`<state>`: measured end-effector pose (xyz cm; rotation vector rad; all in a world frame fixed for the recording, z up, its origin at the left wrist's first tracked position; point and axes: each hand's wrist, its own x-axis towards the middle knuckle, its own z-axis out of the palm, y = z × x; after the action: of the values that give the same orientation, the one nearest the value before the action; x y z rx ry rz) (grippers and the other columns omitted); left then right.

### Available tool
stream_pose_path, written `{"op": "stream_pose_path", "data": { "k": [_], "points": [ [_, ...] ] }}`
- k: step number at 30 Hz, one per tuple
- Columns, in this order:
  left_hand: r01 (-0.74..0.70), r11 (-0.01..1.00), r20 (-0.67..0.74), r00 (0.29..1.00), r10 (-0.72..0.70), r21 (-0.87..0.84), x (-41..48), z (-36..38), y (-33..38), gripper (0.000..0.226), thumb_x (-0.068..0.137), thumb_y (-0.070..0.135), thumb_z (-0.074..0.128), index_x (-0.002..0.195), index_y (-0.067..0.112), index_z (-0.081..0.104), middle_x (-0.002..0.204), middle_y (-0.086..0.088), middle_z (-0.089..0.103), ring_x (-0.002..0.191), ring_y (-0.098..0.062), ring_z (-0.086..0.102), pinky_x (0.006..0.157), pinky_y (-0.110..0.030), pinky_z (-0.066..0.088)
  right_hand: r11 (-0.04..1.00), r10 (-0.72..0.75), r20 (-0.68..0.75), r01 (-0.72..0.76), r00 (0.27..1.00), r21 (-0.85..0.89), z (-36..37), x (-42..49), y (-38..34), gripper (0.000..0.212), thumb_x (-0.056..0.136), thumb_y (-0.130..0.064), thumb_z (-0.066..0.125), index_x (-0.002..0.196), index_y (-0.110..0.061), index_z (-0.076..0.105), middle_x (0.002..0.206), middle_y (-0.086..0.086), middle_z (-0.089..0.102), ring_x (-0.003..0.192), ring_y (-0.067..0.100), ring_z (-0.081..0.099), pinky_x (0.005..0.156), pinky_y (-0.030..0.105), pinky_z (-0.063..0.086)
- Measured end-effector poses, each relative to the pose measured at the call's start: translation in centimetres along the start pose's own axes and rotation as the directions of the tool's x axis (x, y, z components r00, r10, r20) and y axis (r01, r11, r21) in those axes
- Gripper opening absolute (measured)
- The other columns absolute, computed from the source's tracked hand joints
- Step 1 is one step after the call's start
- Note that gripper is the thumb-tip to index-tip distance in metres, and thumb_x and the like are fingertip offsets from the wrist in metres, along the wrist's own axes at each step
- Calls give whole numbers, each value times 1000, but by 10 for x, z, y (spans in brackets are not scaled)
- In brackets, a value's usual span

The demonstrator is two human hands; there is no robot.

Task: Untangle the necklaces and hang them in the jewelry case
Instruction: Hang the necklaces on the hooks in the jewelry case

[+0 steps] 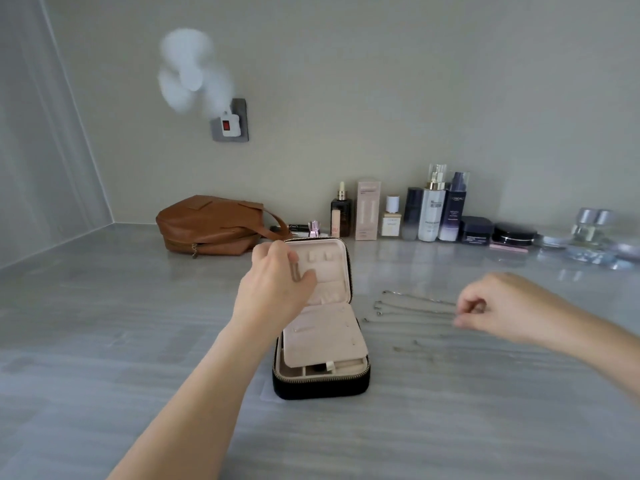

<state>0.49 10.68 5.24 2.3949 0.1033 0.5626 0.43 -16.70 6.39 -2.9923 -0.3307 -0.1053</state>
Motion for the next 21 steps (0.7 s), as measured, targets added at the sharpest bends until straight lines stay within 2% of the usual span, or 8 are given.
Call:
{"op": "stream_pose_path", "data": {
  "k": [3,6,9,11,13,15,17,21],
  "points": [
    [1,1000,-6,1000,0,29,-3,2,3,35,84,33,55,113,16,45,131,-3,37,78,-31,56,71,-30,35,999,27,18,-28,999,20,2,-21,30,4,76,-38,69,78,-34,70,82,-15,68,81,5,60,80,28,49],
    [-1,998,2,1000,1,63,-4,5,7,42,84,33,56,120,14,43,138,-6,32,83,-27,51,73,-30,35,997,39,-1,-39,999,67,7,-33,48,10,79,-34,67,86,-29,73,74,-19,58,73,0,54,78,24,46],
    [13,996,12,1000,-14,90,-4,9,9,49,82,34,58,124,15,41,145,-8,25,110,-38,49,88,-39,41,989,46,-32,-41,998,140,12,-39,57,12,77,-38,68,87,-32,71,83,-14,58,79,7,55,78,27,46],
    [18,993,2,1000,-18,118,-4,10,12,54,80,35,60,127,16,41,150,-9,20,125,-41,38,102,-47,35,986,48,5,-49,999,158,15,-41,60,24,74,-43,69,96,-32,68,87,-12,55,83,10,53,78,29,45],
    [0,992,-35,999,4,125,-8,11,16,56,79,34,62,128,17,41,151,-9,19,133,-38,28,108,-49,27,989,37,31,-41,999,143,18,-41,63,31,73,-45,70,102,-33,66,83,-12,50,80,8,50,75,29,43],
    [-63,992,-76,995,71,107,-14,12,23,55,79,32,63,128,18,43,151,-7,20,136,-34,23,110,-48,24,989,17,-9,-15,1000,147,19,-41,64,24,71,-44,72,94,-38,66,78,-15,47,73,0,46,70,27,41],
    [-155,986,-96,982,160,62,-22,15,32,50,80,29,62,125,20,45,150,-3,23,137,-28,23,110,-43,23,991,-8,-52,15,999,132,20,-42,65,12,71,-42,72,75,-42,60,79,-16,48,74,-1,47,69,28,41],
    [-338,940,-72,940,335,-36,-42,25,49,39,81,27,62,118,27,50,143,9,33,134,-10,24,98,-26,24,992,-35,-31,39,999,120,25,-42,63,27,79,-37,65,60,-38,47,81,-12,55,82,11,56,77,34,49]
  ]
}}
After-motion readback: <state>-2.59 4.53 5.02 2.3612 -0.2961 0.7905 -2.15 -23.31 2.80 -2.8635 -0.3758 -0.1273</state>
